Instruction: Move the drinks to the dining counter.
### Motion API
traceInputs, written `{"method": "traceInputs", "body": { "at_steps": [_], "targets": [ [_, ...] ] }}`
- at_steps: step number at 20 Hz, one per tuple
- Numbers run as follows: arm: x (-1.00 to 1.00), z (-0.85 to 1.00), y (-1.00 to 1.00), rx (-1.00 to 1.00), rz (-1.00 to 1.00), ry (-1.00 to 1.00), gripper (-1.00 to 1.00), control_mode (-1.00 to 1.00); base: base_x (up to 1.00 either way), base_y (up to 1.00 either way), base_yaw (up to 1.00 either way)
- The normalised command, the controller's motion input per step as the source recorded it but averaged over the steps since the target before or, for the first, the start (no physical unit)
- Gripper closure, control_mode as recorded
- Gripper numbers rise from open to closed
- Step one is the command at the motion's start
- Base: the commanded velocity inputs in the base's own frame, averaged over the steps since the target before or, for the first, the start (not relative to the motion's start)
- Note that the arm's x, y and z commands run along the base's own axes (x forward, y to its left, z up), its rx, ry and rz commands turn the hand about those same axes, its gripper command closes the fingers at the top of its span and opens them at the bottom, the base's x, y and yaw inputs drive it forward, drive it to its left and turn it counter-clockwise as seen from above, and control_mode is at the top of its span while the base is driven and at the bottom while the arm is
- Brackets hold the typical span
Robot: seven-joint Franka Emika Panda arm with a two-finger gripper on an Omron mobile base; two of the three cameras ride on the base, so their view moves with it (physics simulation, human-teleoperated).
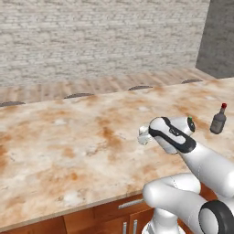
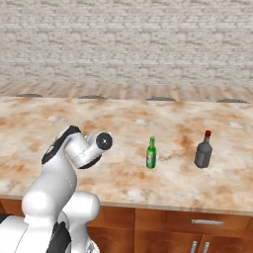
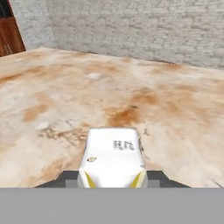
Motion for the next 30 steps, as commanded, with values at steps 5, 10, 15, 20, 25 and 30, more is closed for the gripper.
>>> {"method": "traceInputs", "body": {
  "at_steps": [5, 10, 15, 20, 25, 30],
  "targets": [
    [-0.21, 0.0, 0.0, 0.0, 0.06, -0.1, 1.0, -1.0, 0.0, 0.0, 0.0],
    [-0.21, -0.14, 0.06, 0.0, 0.08, -0.16, 1.0, -1.0, 0.0, 0.0, 0.0],
    [-0.01, -0.34, 0.09, 0.0, 0.03, 0.02, 1.0, -1.0, 0.0, 0.0, 0.0],
    [0.0, -0.42, 0.08, 0.0, 0.0, 0.05, 1.0, -1.0, 0.0, 0.0, 0.0],
    [0.0, -0.19, 0.0, 0.0, 0.0, 0.0, 1.0, -1.0, 0.0, 0.0, 0.0],
    [0.0, 0.0, 0.0, 0.0, 0.0, 0.0, 1.0, -1.0, 0.0, 0.0, 0.0]
  ]
}}
